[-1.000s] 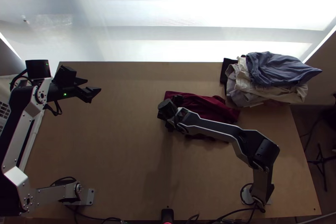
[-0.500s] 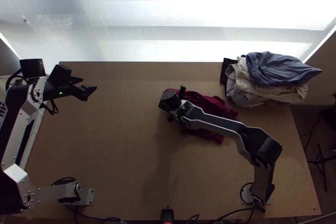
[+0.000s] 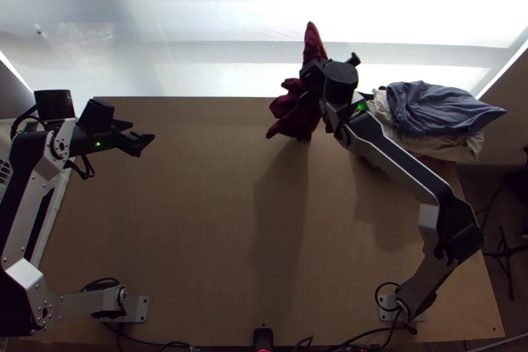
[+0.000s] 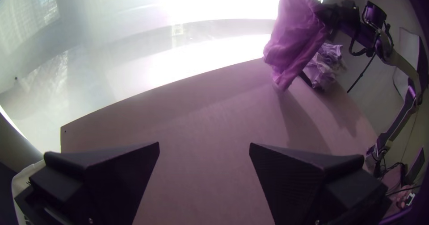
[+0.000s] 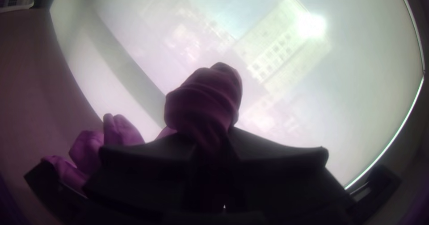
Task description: Fold the t-shirt
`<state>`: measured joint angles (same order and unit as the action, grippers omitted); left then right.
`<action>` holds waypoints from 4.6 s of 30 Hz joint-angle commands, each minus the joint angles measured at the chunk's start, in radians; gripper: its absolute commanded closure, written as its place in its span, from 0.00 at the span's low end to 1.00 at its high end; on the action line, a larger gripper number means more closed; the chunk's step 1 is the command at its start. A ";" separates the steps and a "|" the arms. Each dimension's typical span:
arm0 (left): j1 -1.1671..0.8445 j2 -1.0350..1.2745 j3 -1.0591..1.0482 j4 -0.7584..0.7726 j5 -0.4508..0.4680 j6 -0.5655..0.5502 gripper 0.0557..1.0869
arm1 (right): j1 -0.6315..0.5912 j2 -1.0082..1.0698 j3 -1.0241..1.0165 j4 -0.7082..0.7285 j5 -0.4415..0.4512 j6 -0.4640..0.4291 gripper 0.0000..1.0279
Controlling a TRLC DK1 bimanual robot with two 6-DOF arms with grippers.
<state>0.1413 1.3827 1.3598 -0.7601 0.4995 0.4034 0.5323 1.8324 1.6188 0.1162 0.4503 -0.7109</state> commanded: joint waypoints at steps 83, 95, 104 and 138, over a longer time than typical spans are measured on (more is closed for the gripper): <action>-0.302 0.101 -0.090 0.061 -0.349 -0.098 0.05 | -1.120 0.091 -0.177 -0.131 -0.561 0.136 0.26; -0.296 0.090 -0.094 0.053 -0.355 -0.077 0.05 | -1.221 -0.085 -0.178 -0.190 -0.575 0.070 0.05; -0.302 0.058 -0.100 0.042 -0.355 -0.072 0.05 | -1.287 -0.105 -0.186 -0.219 -0.588 0.047 0.05; -0.264 -0.062 -0.217 0.021 -0.389 -0.072 0.05 | -0.879 0.084 -0.057 -0.029 -0.619 0.597 0.97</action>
<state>-0.1287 1.3407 1.1809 -0.7460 0.1184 0.3325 -0.4171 1.8011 1.5436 0.0898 -0.1474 -0.2607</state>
